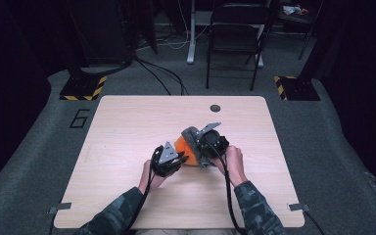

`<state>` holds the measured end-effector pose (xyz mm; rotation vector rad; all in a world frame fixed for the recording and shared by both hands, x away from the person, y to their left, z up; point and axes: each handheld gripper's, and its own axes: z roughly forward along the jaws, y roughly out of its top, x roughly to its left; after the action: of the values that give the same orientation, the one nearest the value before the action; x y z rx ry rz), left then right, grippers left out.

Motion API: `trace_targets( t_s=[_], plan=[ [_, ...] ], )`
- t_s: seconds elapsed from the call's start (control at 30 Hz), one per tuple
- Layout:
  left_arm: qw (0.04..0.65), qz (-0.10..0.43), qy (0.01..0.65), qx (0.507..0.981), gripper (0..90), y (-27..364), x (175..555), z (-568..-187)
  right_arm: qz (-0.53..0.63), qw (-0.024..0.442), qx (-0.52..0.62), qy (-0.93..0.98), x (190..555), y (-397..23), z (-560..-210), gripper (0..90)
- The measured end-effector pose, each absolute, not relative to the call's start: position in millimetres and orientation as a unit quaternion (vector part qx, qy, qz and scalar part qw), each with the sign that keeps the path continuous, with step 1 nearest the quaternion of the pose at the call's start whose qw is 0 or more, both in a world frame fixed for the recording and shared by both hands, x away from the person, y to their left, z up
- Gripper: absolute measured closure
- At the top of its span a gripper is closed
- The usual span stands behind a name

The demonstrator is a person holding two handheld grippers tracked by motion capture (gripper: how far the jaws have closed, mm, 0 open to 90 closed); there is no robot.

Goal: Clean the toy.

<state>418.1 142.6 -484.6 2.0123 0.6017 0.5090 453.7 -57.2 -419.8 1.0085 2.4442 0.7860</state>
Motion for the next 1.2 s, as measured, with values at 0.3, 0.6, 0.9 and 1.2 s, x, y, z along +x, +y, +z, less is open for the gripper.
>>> trace_targets(
  t_s=[0.3, 0.6, 0.9, 1.2],
  plan=[
    [0.47, 0.209, 0.25, 0.82, 77.2, 144.2, 419.9, -485.4, 0.257, 0.17, 0.411, 0.858, 470.1, -90.9, -440.0, 72.2],
    [0.471, 0.208, 0.255, 0.818, 77.2, 145.4, 422.2, -486.3, 0.219, 0.124, 0.465, 0.849, 487.0, -114.9, -477.9, 72.3],
    [0.476, 0.21, 0.263, 0.813, 76.9, 147.8, 424.2, -486.1, 0.211, 0.153, 0.457, 0.851, 483.9, -112.9, -463.9, 72.4],
    [0.48, 0.216, 0.266, 0.808, 75.2, 149.0, 425.2, -485.5, 0.284, 0.161, 0.392, 0.86, 461.8, -86.9, -418.3, 72.5]
  ],
)
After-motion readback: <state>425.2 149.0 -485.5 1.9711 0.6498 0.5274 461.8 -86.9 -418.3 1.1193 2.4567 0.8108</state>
